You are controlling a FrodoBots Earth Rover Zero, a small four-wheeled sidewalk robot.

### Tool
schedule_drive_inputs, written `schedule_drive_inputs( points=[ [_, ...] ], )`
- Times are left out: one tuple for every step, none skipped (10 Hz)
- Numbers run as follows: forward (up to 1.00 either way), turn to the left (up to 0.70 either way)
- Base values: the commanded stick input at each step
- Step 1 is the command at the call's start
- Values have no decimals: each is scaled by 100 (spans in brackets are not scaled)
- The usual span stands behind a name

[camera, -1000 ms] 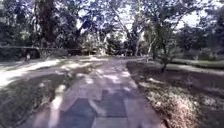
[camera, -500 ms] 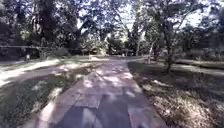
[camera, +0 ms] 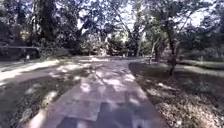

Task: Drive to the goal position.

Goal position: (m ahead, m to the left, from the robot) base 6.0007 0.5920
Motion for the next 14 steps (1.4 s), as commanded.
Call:
schedule_drive_inputs(
  points=[
    [50, -50],
    [50, -50],
    [50, -50],
    [50, -8],
    [50, 0],
    [50, 0],
    [50, 0],
    [50, 0],
    [50, 0],
    [50, 0],
    [50, 0],
    [50, 0],
    [50, 0],
    [50, 0]
  ],
)
